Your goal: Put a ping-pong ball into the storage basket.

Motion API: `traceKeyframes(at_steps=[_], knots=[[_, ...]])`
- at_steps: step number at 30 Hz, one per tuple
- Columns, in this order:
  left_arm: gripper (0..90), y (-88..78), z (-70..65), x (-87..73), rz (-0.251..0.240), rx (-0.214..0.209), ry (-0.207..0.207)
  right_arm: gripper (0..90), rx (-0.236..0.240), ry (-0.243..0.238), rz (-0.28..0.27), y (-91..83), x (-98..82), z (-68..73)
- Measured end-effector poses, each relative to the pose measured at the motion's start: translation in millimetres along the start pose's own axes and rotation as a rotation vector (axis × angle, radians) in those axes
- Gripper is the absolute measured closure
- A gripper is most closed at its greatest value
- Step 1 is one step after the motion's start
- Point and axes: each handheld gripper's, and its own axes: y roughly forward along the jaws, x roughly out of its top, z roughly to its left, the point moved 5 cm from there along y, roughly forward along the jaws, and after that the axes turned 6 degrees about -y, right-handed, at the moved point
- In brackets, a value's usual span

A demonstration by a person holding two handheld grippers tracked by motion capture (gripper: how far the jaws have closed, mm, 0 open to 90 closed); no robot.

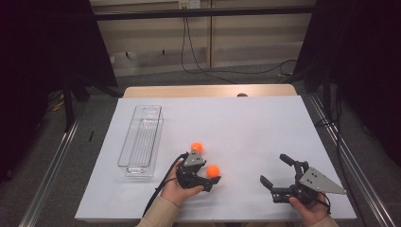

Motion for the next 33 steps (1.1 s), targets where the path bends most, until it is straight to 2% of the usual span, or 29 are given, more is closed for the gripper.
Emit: traceKeyframes(at_steps=[8,10,17,24,33], knots=[[26.2,3.0,-0.9,0.4,0.012,-0.003,0.005,2.1,0.001,0.0,0.0,0.0,0.0,0.1],[27.9,3.7,-0.3,0.0,0.027,0.006,0.011,2.1,0.001,0.0,0.0,0.1,-0.1,0.0],[32.9,6.1,1.5,0.2,0.035,0.016,0.007,2.1,0.002,0.0,-0.002,0.0,0.0,-0.3],[36.6,8.7,-1.1,0.8,0.038,0.004,0.009,2.2,0.003,0.001,-0.002,0.1,0.0,-0.1],[42.0,10.2,-0.1,0.9,0.054,0.011,0.015,2.2,0.005,0.001,-0.001,-0.1,0.0,-0.3]])
